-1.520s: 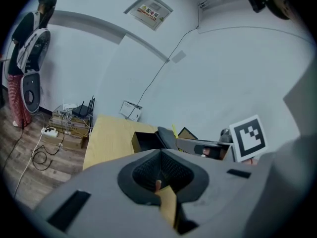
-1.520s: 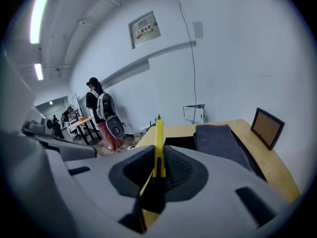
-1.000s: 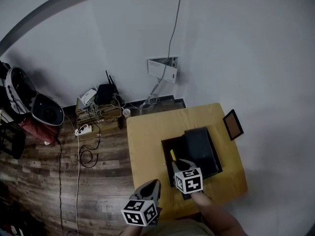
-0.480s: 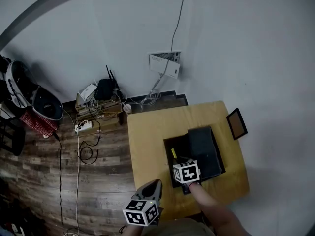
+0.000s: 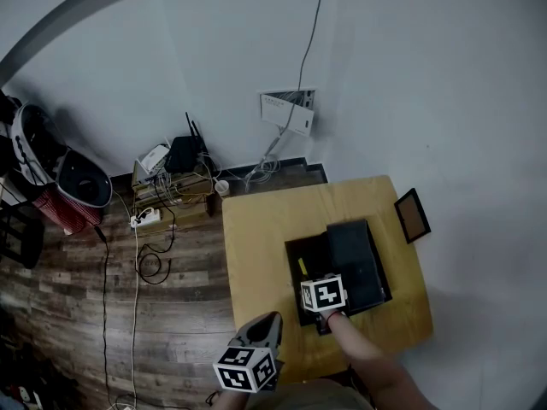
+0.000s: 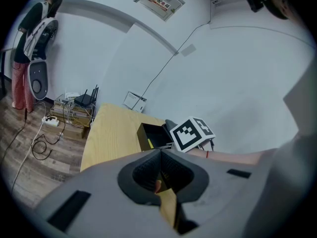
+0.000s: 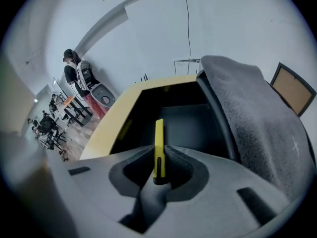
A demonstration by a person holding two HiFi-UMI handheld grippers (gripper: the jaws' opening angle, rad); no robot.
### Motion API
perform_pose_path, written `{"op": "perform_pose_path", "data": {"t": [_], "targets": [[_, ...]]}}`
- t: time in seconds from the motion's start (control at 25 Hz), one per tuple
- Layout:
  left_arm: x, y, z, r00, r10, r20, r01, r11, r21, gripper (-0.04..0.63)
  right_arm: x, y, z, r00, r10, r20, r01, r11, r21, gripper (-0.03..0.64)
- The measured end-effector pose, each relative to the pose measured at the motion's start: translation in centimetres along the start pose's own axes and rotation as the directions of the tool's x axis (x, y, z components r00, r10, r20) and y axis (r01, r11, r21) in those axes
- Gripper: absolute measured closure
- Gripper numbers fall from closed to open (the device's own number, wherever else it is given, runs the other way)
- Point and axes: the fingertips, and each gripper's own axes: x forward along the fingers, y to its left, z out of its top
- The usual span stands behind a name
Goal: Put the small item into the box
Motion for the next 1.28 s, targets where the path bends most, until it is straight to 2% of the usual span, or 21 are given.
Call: {"op": "perform_pose_path", "data": {"t": [0.12,0.24,0.28,0.52,0.8,0.92,1.04,1.28], "targets": [[-0.2,-0.3,-0.1,1.000,0.000,0.004,0.000,1.000,0.003,0.592,0.0,0.2,0.0,1.000,0.016,0.002,-0.016,1.000,-0.006,0.566],[-0.5,-0.4,-0.3,1.000,0.003,0.009,-0.003,1.000,0.006,0.592,-0.1,0.7,-0.2,0.999,0.039,0.011,-0.039,0.999,-0.018,0.490],[-0.6,-0.5,-0.3,1.000,0.004,0.011,-0.004,1.000,0.007,0.592,-0.2,0.8,-0.3,0.999,0.041,0.014,-0.041,0.999,-0.019,0.483],[-1.5,-1.2,-0.8,1.000,0.011,0.024,-0.011,1.000,0.015,0.592,-1.8,1.4,-0.2,0.997,0.050,0.060,-0.049,0.999,-0.021,0.483],[-3.0,-3.5,-2.0,0.999,0.010,0.044,-0.011,0.999,0.032,0.592,-5.7,2.0,0.4,0.983,0.065,0.171,-0.062,0.998,-0.021,0.492],[-3.7,-4.5,-2.8,0.998,0.015,0.056,-0.017,0.999,0.034,0.592,-8.1,2.2,0.5,0.970,0.066,0.235,-0.061,0.998,-0.031,0.525],[-4.9,-5.3,-3.2,0.997,0.031,0.071,-0.033,0.999,0.029,0.592,-10.9,2.9,0.6,0.953,0.062,0.298,-0.040,0.996,-0.080,0.553],[-7.2,-6.9,-4.7,0.992,0.056,0.111,-0.060,0.998,0.036,0.592,-16.7,4.6,-0.6,0.901,0.098,0.423,-0.038,0.988,-0.147,0.580]]}}
